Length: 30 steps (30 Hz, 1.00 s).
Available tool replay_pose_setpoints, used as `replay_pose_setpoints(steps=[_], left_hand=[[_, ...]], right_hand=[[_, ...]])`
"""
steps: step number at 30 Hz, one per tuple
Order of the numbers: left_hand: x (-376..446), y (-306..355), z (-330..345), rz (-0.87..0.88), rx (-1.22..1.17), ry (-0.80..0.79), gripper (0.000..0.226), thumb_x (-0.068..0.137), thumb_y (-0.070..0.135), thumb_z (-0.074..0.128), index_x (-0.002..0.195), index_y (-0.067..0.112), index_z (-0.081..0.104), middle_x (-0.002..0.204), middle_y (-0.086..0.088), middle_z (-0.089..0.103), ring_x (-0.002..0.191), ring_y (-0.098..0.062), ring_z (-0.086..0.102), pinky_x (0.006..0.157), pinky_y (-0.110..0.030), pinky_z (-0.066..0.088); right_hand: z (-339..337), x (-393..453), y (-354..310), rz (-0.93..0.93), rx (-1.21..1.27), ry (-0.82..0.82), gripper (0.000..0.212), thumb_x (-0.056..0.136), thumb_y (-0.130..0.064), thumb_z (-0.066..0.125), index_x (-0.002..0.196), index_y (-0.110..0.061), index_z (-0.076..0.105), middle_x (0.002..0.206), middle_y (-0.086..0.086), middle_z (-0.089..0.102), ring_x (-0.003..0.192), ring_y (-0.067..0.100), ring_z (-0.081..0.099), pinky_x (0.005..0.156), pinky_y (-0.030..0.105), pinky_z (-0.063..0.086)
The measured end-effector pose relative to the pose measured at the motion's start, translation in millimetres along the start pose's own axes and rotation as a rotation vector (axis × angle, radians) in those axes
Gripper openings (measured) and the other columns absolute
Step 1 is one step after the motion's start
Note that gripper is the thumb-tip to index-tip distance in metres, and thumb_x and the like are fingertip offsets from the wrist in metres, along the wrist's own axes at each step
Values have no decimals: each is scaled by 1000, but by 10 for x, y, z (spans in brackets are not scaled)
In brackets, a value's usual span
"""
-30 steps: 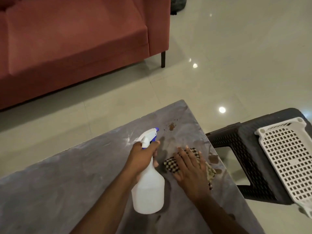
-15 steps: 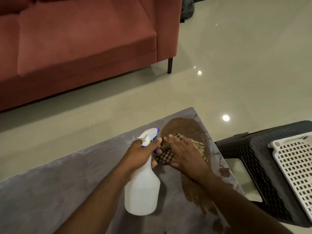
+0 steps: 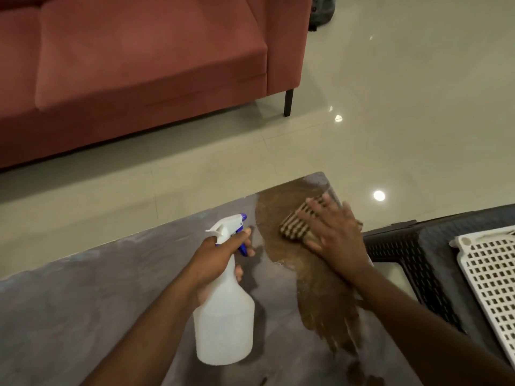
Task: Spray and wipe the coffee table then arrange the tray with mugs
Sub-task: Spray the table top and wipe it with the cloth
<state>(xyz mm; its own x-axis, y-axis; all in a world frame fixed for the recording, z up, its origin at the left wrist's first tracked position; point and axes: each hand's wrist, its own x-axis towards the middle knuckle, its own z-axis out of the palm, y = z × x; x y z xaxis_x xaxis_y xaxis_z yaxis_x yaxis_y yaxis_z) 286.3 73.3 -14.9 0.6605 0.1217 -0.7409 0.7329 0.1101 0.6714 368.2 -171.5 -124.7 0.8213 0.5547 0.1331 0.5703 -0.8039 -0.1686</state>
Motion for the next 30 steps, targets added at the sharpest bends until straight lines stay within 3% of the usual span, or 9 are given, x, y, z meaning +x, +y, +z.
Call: replay_pose_setpoints(steps=[3,5,8,14,18,21,24,26,30], left_hand=[[-46,-107,52,25,24,-7,32,88,42,64,87,10,69,96,-16,73,46,-21,52,54,-30,47],[-64,-151,115,48,19,-2,32,89,41,64,88,9,68,94,-16,73,46,-22,51,54,-30,46],[-126,-140,205,51,19,-16,33,89,40,64,91,8,67,94,-17,73,46,-22,50,53,-29,46],[-218,-81,376,80,0,-21,35,88,43,64,90,8,70,93,-16,74,49,-22,53,55,-30,47],[-330,-237,530,93,27,-35,38,91,44,60,83,8,68,86,-17,72,46,-23,51,52,-29,47],[-490,-456,724,84,69,39,40,92,44,58,73,9,63,68,-11,65,40,-21,49,48,-27,45],[-656,-662,934,69,27,163,31,92,37,60,71,14,60,58,-7,55,38,-19,46,46,-26,42],[-761,-781,1078,102,53,128,9,93,36,60,95,31,67,66,-4,62,47,-21,52,47,-25,44],[-956,-960,1254,196,138,180,37,91,30,61,127,25,62,89,-11,71,71,-32,63,71,-27,55]], right_hand=[[24,569,-116,465,33,47,54,90,-53,40,137,-29,45,148,6,40,139,35,28,108,59,23],[68,706,-415,373,56,67,50,88,-50,46,134,-30,49,146,5,43,138,36,31,107,57,25],[119,348,-329,-91,18,-2,51,83,-53,43,128,-33,54,139,1,51,133,32,40,106,54,32],[17,876,-90,393,30,-30,49,91,-50,41,134,-27,47,146,6,41,137,38,29,108,55,27],[-52,-109,-308,-168,56,-76,51,86,-47,44,132,-26,52,140,7,50,135,36,36,105,55,35],[-236,-1094,114,-444,1,-178,57,84,-49,54,138,-33,43,146,0,44,140,28,30,112,49,25],[-364,-1312,288,3,36,-111,57,82,-43,48,138,-33,40,144,5,46,138,29,31,111,49,24],[-323,-1378,-103,223,115,-38,53,81,-39,46,133,-26,47,140,8,50,133,36,38,108,52,26],[-337,-2321,-585,-340,92,-123,49,81,-40,51,128,-26,48,136,4,55,131,33,43,108,51,27]])
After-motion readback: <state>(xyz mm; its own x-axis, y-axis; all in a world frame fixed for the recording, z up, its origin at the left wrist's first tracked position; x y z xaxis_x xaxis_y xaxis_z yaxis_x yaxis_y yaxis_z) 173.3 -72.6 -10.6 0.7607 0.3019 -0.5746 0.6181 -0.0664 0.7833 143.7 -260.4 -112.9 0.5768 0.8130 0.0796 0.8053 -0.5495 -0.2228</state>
